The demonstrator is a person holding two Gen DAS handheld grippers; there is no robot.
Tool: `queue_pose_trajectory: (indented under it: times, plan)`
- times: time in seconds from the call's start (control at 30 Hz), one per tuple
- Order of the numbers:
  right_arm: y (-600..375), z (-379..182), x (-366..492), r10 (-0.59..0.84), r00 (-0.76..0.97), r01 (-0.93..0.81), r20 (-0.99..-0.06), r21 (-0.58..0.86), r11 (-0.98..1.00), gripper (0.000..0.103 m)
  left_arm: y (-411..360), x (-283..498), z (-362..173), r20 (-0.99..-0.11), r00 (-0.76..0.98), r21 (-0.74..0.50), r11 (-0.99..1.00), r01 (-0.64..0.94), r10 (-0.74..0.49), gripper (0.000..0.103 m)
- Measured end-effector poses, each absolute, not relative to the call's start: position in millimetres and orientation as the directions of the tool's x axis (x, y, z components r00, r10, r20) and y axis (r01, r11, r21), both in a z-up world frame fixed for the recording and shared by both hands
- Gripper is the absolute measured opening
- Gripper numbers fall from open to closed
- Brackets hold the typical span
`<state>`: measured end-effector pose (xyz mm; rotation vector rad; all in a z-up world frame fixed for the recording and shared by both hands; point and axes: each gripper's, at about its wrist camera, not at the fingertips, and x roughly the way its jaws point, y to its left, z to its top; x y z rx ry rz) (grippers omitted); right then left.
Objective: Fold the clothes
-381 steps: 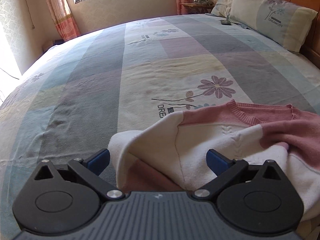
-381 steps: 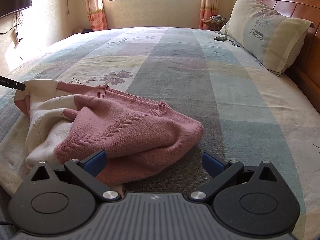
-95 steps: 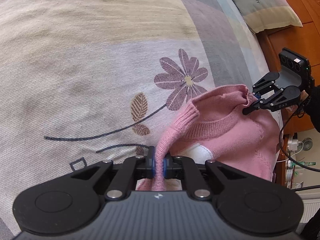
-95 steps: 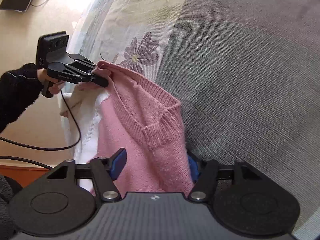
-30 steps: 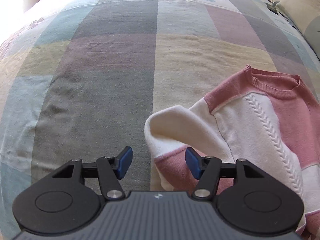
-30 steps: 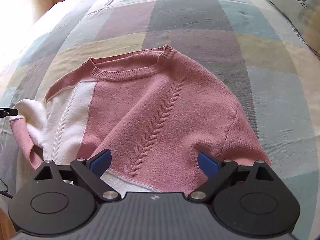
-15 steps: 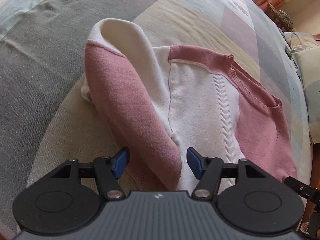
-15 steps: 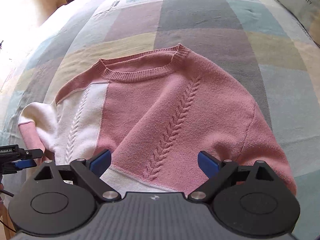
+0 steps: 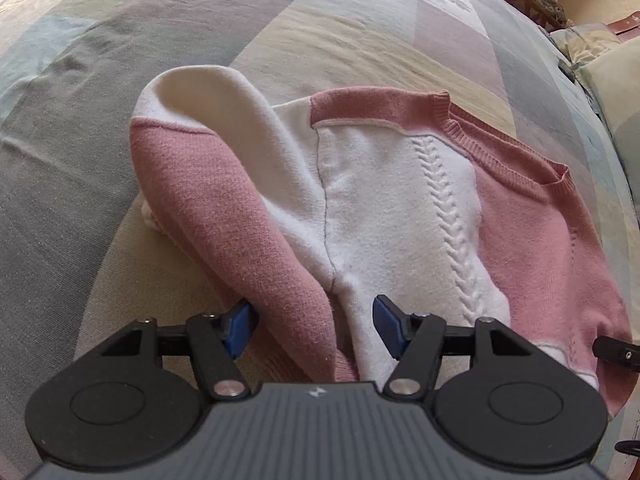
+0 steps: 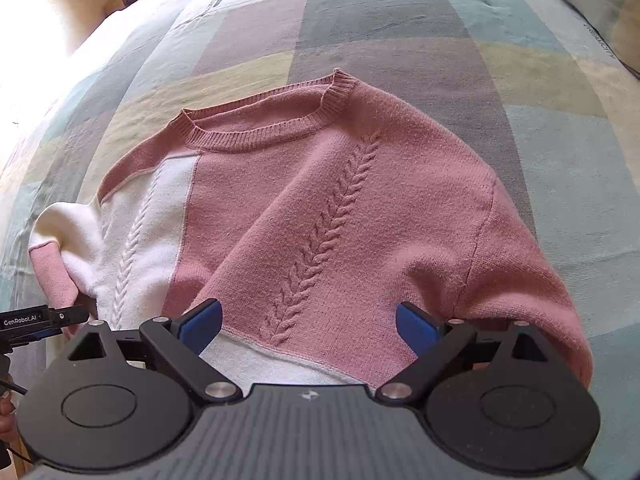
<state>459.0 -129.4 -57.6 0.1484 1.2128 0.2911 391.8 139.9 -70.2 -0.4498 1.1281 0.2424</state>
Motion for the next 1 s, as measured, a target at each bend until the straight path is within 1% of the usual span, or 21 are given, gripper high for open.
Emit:
queue_pose_trajectory:
  times: [0.2,0.37,0.47,0.5,0.53,0.57,0.63,0.77,0.83,0.9,0.93,0.97,1.0]
  plan:
    - [-128.0,-59.0,453.4,0.291,0.310,-0.164,-0.905,0.250,0.954,0.096,133.3,391.5,-61.2,-0.883,0.456,-0.292,0.895,-0.338,-0.116,0.065]
    - [-130.2,-58.7,454.8,0.291,0.313,-0.164,-0.904,0.250,0.954,0.096,159.7,355.4,-65.9,-0.888,0.440,-0.332,0.851,-0.406,-0.136,0.063]
    - [-130.2,-59.6,456.7,0.300,0.311,-0.163,-0.902,0.261,0.952,0.096,175.5,340.9,-72.7,-0.889,0.445,-0.328,0.826,-0.457,-0.107,0.061]
    - [-129.3,-60.2,457.1,0.302,0.310,-0.165,-0.901,0.262,0.951,0.096,181.0,338.7,-77.3,-0.885,0.451,-0.345,0.811,-0.473,-0.113,0.059]
    - [-128.0,-60.7,457.3,0.303,0.308,-0.169,-0.902,0.262,0.950,0.096,185.0,338.9,-82.1,-0.879,0.460,-0.367,0.791,-0.489,-0.124,0.054]
    - [-126.4,-61.0,457.5,0.303,0.306,-0.173,-0.903,0.260,0.950,0.096,188.9,339.2,-86.9,-0.873,0.469,-0.389,0.770,-0.505,-0.134,0.050]
    - [-123.3,-61.2,457.6,0.303,0.302,-0.182,-0.904,0.257,0.949,0.096,191.2,343.2,-98.1,-0.849,0.497,-0.452,0.731,-0.511,-0.177,0.046]
    - [-118.5,-60.4,457.9,0.303,0.296,-0.204,-0.906,0.250,0.947,0.096,195.1,345.1,-120.3,-0.799,0.554,-0.560,0.626,-0.542,-0.235,0.045]
    - [-116.7,-59.8,458.3,0.303,0.295,-0.211,-0.906,0.247,0.946,0.096,202.3,338.2,-125.8,-0.767,0.586,-0.618,0.549,-0.563,-0.262,0.045]
    - [-116.8,-58.4,459.3,0.303,0.296,-0.209,-0.906,0.248,0.946,0.096,210.7,325.4,-135.0,-0.726,0.618,-0.680,0.451,-0.578,-0.301,0.042]
    - [-117.3,-58.0,459.6,0.305,0.297,-0.206,-0.905,0.251,0.946,0.096,213.1,320.2,-140.4,-0.707,0.631,-0.704,0.410,-0.580,-0.320,0.039]
    - [-117.8,-57.7,459.6,0.307,0.299,-0.202,-0.904,0.254,0.946,0.096,215.5,317.8,-144.0,-0.699,0.636,-0.713,0.387,-0.585,-0.327,0.033]
    - [-118.2,-57.8,459.6,0.310,0.299,-0.198,-0.902,0.259,0.945,0.096,217.0,322.5,-143.6,-0.699,0.638,-0.711,0.407,-0.573,-0.323,0.031]
